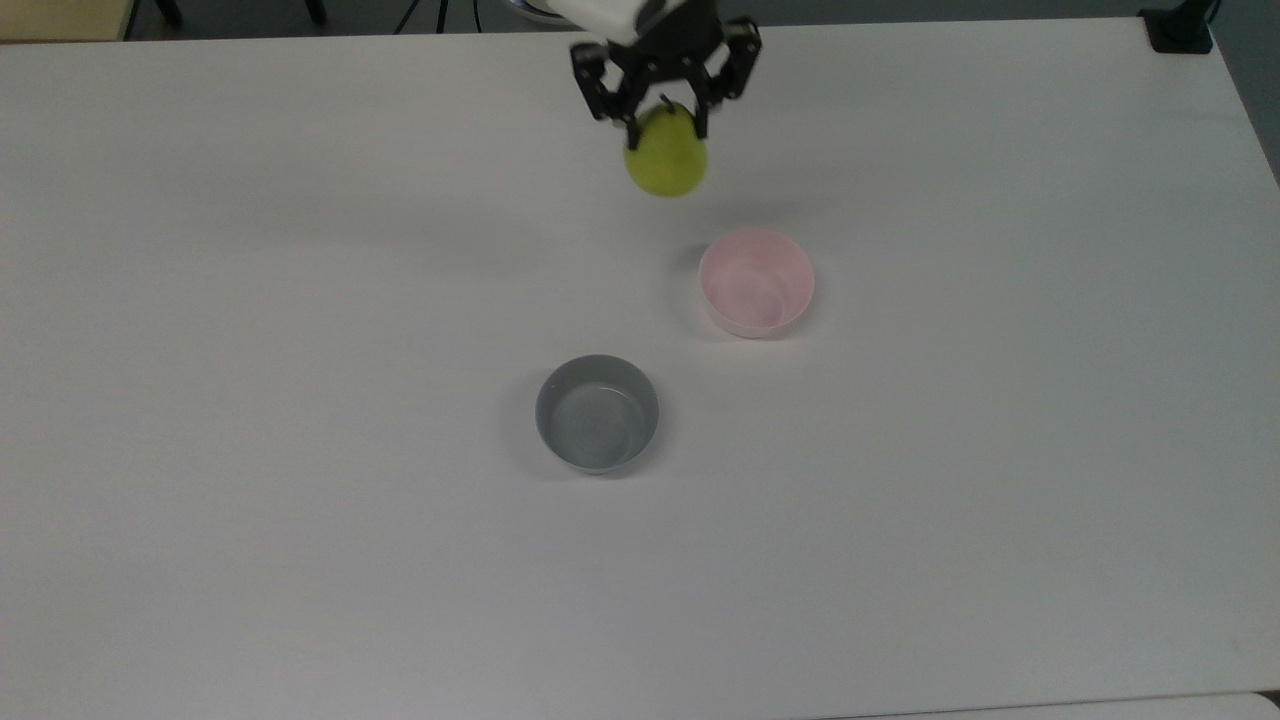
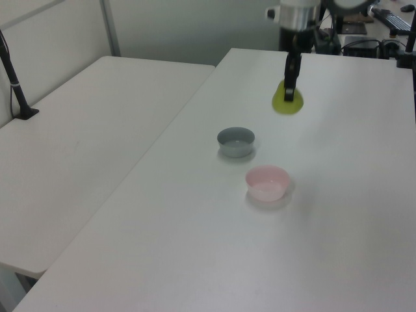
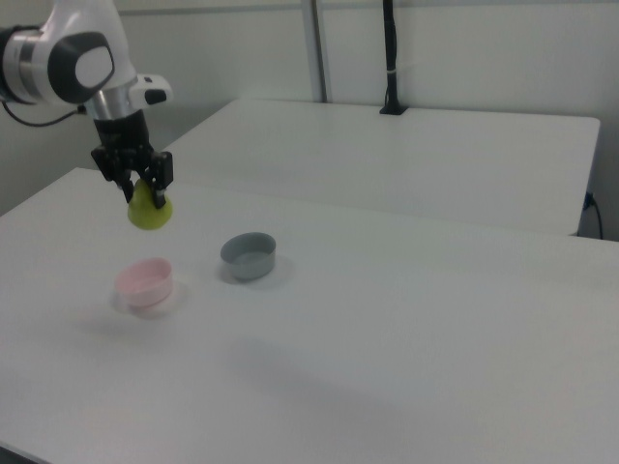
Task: Pick up a pear from the bowl
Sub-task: 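Lift the pear out of the bowl and carry it away from the bowls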
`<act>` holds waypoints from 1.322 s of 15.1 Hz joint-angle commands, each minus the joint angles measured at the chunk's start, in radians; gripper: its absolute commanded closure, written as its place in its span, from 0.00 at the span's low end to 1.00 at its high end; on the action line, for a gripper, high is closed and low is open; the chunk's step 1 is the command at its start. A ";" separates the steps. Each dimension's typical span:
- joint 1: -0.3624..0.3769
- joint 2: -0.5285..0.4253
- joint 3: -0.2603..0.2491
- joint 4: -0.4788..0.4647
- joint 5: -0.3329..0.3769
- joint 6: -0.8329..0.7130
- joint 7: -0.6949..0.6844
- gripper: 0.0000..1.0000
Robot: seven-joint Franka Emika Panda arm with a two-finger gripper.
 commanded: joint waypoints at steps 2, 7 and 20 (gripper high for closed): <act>-0.080 -0.037 -0.013 0.106 -0.008 -0.151 -0.011 1.00; -0.181 -0.068 -0.034 0.109 -0.008 -0.170 -0.224 1.00; -0.247 0.044 -0.223 0.082 -0.014 0.026 -0.414 1.00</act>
